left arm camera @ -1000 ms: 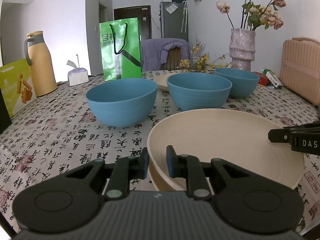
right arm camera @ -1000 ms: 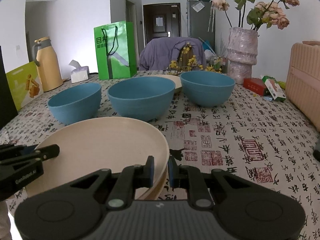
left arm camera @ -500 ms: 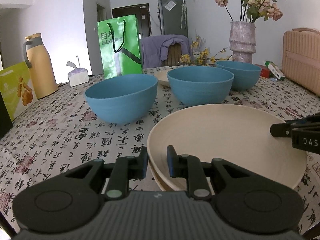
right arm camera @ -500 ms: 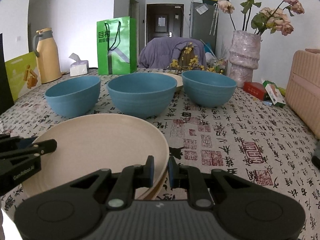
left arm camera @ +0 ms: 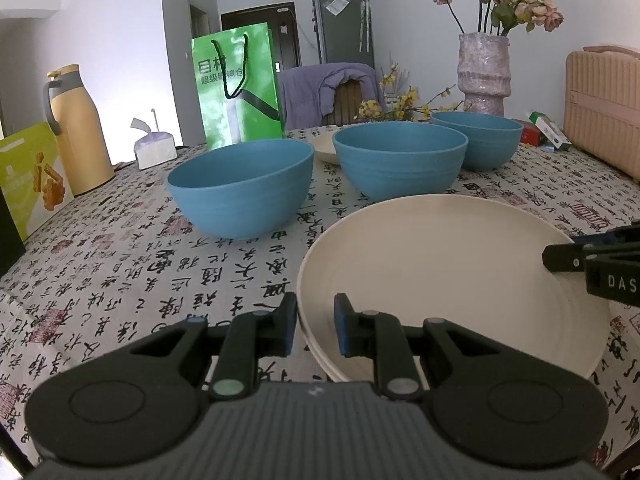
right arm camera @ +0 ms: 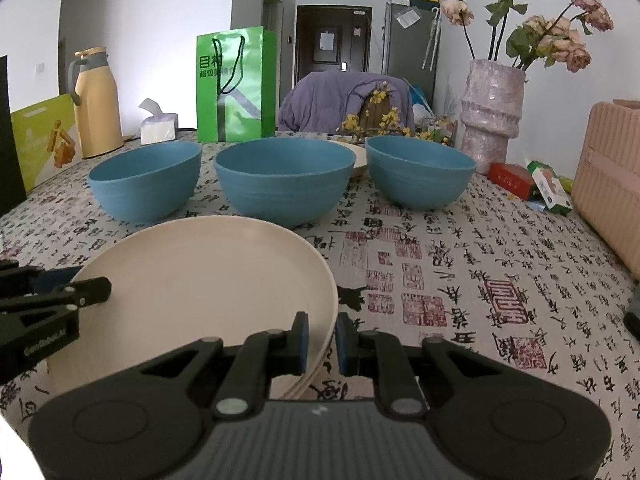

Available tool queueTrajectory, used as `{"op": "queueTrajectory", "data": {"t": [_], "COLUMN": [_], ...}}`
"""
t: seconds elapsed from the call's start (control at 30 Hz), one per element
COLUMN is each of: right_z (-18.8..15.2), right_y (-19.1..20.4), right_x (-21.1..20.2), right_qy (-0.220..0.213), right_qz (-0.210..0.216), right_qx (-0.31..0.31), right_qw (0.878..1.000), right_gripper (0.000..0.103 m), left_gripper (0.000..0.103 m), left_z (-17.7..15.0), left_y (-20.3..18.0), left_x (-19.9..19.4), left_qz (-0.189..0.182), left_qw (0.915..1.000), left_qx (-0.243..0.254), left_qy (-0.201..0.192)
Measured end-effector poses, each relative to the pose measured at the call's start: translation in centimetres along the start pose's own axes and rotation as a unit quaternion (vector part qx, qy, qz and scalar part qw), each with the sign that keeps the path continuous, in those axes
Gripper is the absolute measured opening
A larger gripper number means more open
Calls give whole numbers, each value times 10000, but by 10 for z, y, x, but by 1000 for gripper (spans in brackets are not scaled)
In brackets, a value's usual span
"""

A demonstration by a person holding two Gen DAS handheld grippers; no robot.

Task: Organize plates and bowls
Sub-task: 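Open both grippers to release the stacked cream plate, then move both tools past the blue bowls toward the cream plate by the yellow flowers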

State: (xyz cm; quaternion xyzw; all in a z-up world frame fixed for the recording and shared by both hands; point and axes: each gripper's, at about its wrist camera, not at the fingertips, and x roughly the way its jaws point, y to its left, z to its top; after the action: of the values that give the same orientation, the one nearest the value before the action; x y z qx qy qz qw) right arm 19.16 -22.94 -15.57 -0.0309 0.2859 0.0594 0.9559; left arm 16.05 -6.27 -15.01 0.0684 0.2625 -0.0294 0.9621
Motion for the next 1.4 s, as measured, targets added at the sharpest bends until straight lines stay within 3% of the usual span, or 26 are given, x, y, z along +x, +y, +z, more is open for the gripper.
{"op": "queueTrajectory", "data": {"t": [0.23, 0.37, 0.43, 0.5, 0.6, 0.7, 0.8, 0.87, 0.93, 1.07, 1.4], "right_z": [1, 4, 5, 5, 6, 7, 9, 10, 12, 14, 19], "right_y": [-2, -14, -21, -26, -30, -29, -27, -27, -27, -30, -33], "right_x": [1, 2, 0, -3, -9, -16, -25, -30, -35, -43, -53], "right_qy": [43, 128, 122, 85, 8, -79, -197, -229, -239, -216, -218], "right_qz": [57, 301, 409, 472, 617, 702, 786, 817, 856, 943, 966], "right_qx": [70, 450, 622, 746, 834, 859, 845, 860, 885, 991, 942], "right_qw": [10000, 9985, 9972, 9961, 9946, 9938, 9931, 9927, 9921, 9904, 9906], "right_gripper": [15, 17, 24, 34, 43, 65, 82, 94, 103, 103, 103], "left_gripper": [19, 23, 27, 40, 50, 77, 86, 103, 103, 103, 103], "left_z": [0, 4, 5, 8, 12, 15, 17, 18, 20, 24, 34], "left_y": [2, 10, 13, 16, 22, 27, 29, 32, 36, 44, 50], "left_x": [0, 0, -2, -5, -11, -19, -27, -32, -37, -43, -56], "left_qz": [-56, -213, -229, -199, -247, -243, -301, -354, -453, -648, -699], "left_qw": [9999, 9992, 9990, 9989, 9984, 9979, 9975, 9969, 9959, 9941, 9934], "left_qx": [-73, -301, -358, -413, -516, -585, -600, -655, -749, -864, -901], "left_qy": [44, 137, 118, 62, -42, -150, -225, -236, -219, -80, -155]}}
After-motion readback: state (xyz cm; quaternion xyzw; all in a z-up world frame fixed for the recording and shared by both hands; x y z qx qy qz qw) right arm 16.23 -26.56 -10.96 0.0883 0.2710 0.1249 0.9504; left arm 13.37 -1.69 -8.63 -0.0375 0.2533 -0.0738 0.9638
